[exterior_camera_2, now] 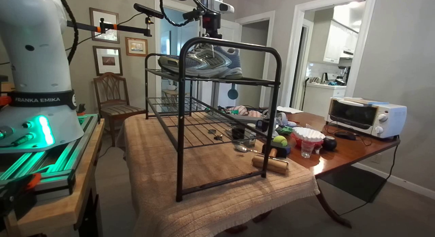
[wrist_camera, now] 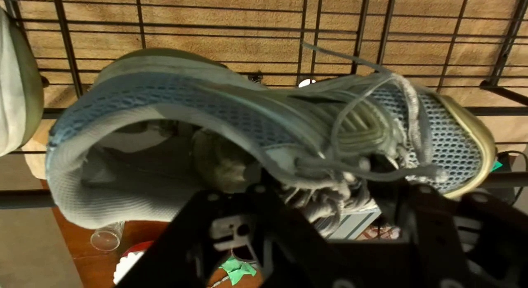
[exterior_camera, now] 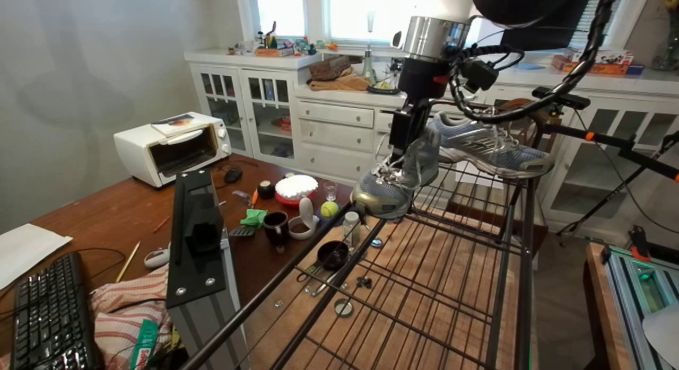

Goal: Turn the shoe on the left 90 degrees to the right

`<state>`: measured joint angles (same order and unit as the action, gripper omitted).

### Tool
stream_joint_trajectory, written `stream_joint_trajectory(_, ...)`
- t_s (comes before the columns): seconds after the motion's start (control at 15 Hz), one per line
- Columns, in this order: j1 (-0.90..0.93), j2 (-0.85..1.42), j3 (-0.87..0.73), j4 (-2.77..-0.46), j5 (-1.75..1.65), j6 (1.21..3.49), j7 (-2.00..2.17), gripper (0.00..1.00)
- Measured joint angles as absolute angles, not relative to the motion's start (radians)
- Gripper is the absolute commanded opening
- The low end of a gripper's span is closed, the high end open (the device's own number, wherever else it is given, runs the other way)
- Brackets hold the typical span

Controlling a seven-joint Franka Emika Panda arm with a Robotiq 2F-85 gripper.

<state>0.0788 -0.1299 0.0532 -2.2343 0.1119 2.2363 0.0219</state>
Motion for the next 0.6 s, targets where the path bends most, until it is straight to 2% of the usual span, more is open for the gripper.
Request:
stream_joint_trajectory(0.2,0.08,-0.135,0.054,-2.231,0.129,2.236,-0.004,0.09)
stream_joint_trajectory(0.27,0.08,-0.136,0.053,-2.23,0.135,2.236,-0.019,0.05)
stream_joint_trajectory(0.6,0.081,-0.136,0.055,-2.225,0.143,2.235,-0.082,0.04)
